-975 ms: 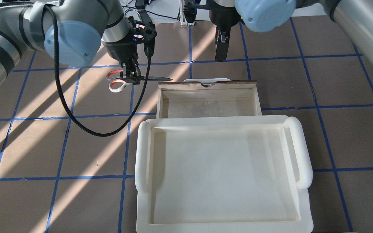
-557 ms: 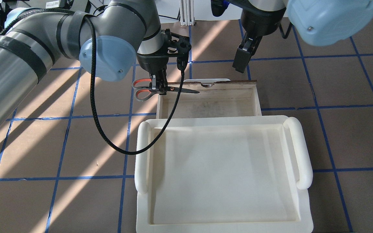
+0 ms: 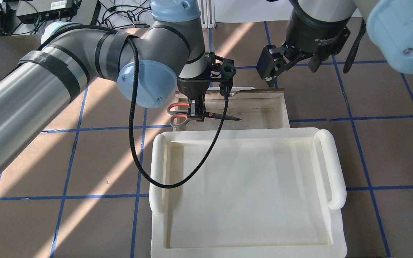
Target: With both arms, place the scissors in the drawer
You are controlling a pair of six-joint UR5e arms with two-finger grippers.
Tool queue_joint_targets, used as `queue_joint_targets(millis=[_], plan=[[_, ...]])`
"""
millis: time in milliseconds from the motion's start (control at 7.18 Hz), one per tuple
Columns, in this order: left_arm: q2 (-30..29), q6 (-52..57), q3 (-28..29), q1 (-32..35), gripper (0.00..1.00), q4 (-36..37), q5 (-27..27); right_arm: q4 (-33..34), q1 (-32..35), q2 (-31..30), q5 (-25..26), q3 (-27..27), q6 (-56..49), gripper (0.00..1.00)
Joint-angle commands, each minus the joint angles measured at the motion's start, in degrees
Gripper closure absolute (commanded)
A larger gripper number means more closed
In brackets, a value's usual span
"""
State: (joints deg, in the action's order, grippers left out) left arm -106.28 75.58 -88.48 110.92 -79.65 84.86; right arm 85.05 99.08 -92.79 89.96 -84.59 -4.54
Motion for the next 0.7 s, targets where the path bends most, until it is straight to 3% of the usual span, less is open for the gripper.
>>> queue_joint_targets(millis=[0,418,557], plan=[[-1.0,0.1,-0.9,0.4,1.0,2.1,-0.2,-2.5,-0.1,-1.0,-0.8,-0.4,10.4,0.0],[-2.5,0.4,-0.9,1.4,1.0,5.1,-2.4,0.8,-8.7,-0.7,-1.2,-0.5,11.3,0.0],[-3.0,0.5,-0.9,1.4,1.0,5.3,-2.3,1.0,-8.5,-1.2,-1.1,-1.0,11.5,0.0]])
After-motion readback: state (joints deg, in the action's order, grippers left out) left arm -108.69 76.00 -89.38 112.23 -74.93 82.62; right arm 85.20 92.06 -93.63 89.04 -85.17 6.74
